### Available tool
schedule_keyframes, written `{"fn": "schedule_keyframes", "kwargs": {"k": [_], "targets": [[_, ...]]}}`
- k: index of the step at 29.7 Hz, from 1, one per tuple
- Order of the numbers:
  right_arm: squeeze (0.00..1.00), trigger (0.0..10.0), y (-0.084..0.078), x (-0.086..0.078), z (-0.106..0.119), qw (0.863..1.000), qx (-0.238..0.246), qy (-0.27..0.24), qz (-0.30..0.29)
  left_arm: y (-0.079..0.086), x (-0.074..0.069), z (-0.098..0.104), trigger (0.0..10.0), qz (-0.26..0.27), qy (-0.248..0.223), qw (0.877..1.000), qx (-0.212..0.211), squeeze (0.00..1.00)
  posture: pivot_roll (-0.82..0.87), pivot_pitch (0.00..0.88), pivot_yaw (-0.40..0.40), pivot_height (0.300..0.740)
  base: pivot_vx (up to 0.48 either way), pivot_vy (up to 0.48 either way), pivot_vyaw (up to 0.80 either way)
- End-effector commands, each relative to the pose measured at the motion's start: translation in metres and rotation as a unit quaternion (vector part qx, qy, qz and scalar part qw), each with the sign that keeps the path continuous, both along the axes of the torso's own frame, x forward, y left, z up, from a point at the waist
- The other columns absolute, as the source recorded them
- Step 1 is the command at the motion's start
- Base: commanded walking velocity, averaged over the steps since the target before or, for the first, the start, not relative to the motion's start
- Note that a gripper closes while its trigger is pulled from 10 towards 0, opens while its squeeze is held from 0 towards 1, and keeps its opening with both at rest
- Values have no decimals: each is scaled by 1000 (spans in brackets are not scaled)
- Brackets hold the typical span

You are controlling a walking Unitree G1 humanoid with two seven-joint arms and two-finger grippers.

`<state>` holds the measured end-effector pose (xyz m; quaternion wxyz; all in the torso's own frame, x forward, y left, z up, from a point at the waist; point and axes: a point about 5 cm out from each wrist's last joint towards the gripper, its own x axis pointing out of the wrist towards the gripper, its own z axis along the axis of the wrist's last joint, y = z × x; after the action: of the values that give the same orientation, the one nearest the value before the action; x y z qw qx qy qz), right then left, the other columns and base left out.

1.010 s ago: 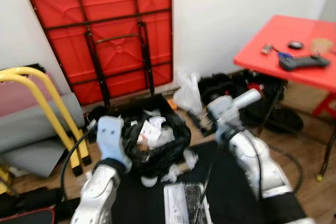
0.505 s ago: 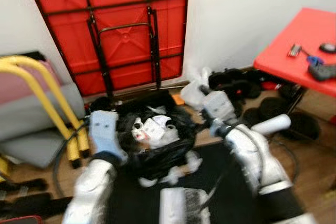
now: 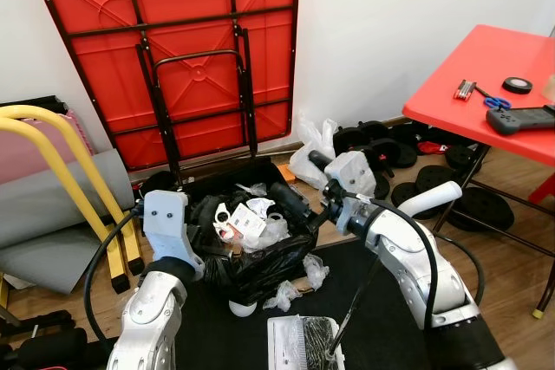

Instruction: Sweep floor

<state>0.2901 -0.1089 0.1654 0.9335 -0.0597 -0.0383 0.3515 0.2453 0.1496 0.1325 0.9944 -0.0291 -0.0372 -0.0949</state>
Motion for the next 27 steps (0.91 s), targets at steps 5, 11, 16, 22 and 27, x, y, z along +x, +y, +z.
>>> {"fn": "schedule_keyframes", "kwargs": {"k": [5,11,16,22,27], "targets": [[0,10000,-4,2,-5,1000,-3,18,-14,4,2,-3,10000,30,8,999,8,0,-121,0,-13,680,0,0,0],[0,10000,-7,2,-7,999,-7,25,-20,4,2,-4,10000,29,10,999,14,0,-118,0,-9,670,0,0,0],[0,10000,-7,2,-7,999,-8,26,-21,4,2,-3,10000,28,10,999,15,0,-118,0,-9,665,0,0,0],[0,10000,-12,5,-9,999,-27,25,-39,4,2,-3,10000,24,10,999,20,0,-115,0,-5,645,0,0,0],[0,10000,-16,8,-12,997,-40,27,-54,4,2,-3,10000,22,9,999,23,0,-114,0,-4,630,0,0,0]]}}
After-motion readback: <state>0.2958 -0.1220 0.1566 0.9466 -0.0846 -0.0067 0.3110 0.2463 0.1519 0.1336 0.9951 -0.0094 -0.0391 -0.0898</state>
